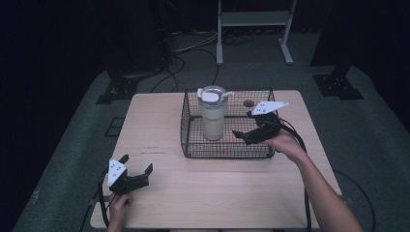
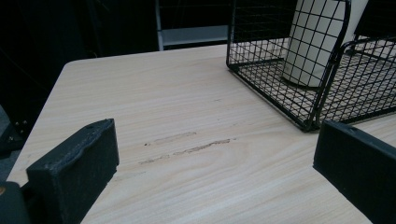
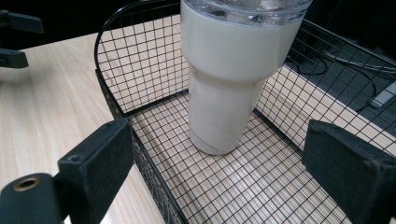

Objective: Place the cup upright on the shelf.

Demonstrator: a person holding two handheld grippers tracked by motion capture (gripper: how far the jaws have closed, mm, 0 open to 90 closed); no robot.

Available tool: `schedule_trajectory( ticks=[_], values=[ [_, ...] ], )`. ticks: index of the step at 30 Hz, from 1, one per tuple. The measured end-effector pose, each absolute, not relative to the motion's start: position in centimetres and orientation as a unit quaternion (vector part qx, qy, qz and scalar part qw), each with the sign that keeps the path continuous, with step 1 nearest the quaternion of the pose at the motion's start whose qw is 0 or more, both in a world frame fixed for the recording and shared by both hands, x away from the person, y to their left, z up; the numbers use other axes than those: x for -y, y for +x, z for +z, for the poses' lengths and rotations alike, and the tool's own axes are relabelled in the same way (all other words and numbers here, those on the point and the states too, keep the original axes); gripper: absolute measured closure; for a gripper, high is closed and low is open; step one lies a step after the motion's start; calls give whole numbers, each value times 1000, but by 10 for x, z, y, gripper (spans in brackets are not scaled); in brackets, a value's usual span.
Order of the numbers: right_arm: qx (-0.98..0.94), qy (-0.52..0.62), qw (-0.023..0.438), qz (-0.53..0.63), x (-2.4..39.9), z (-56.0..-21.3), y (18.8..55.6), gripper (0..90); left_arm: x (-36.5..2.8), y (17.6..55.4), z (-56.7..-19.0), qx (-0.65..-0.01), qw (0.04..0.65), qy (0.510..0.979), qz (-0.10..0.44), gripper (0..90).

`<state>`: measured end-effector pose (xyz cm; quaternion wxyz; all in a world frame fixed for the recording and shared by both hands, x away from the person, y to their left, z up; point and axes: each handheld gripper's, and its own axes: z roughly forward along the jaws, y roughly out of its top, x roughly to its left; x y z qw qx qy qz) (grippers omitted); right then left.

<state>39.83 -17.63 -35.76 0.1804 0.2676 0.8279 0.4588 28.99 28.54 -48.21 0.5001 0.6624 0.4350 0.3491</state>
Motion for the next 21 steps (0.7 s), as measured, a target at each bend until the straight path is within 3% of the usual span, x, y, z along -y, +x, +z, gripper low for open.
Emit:
schedule_trajectory(
  ticks=[21],
  values=[
    [-825,266,166,470,201,-377,358,86,-285,290,-482,-436,500,662,348,0]
  ],
)
